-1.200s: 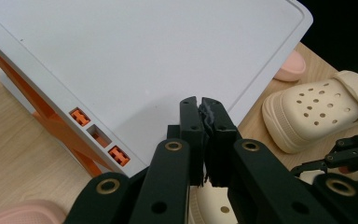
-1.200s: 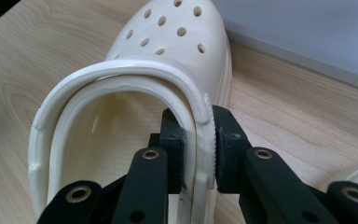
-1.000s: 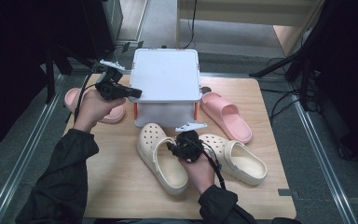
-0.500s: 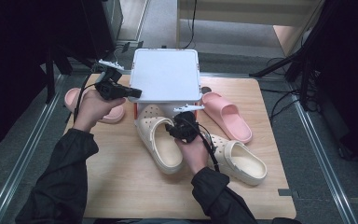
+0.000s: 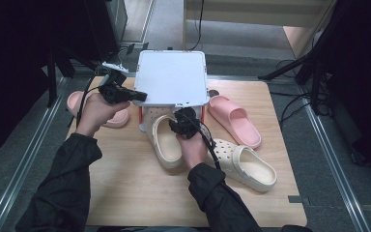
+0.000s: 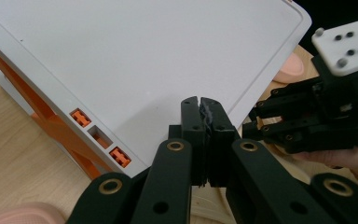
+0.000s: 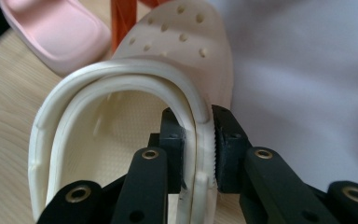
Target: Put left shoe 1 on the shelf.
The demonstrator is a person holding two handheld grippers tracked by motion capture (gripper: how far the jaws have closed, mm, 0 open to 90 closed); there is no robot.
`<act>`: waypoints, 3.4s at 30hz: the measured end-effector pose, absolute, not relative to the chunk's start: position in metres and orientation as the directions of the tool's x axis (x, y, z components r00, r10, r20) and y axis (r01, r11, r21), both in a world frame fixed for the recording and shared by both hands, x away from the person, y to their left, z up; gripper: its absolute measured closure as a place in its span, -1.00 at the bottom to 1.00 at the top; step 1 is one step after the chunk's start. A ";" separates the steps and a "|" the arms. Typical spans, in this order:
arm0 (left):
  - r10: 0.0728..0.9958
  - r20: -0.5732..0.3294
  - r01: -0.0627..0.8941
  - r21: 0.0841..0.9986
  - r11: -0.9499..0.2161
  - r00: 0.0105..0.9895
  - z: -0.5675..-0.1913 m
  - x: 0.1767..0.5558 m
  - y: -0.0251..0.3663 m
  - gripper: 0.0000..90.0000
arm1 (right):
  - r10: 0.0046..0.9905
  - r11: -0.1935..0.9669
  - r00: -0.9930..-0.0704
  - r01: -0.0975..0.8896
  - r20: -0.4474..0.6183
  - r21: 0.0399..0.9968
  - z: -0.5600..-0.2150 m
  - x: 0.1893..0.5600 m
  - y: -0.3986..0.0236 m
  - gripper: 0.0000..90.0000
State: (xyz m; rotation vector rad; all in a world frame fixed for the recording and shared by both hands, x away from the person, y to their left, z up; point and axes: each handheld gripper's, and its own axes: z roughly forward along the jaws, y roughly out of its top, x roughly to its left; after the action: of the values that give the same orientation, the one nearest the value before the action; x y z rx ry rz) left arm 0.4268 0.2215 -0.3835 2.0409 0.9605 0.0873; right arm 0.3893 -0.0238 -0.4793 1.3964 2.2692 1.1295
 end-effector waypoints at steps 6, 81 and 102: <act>0.657 -0.272 0.597 0.728 -0.337 0.703 -0.384 0.427 0.222 0.97 | 0.831 0.232 -0.519 0.651 0.202 0.723 -0.482 0.388 -0.025 0.65; 0.670 -0.271 0.602 0.729 -0.326 0.691 -0.384 0.425 0.221 0.99 | 0.596 0.430 -0.771 0.540 0.222 0.723 -0.507 0.299 -0.036 1.00; 0.668 -0.268 0.598 0.731 -0.328 0.694 -0.384 0.425 0.221 0.98 | 0.626 0.413 -0.753 0.539 0.201 0.734 -0.510 0.367 0.004 1.00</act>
State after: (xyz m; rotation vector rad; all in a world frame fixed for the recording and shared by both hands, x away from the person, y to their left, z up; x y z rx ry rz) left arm 0.4249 0.2211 -0.3844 2.0311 0.9702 0.1017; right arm 0.3672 0.0042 -0.5104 1.0568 2.5509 1.2646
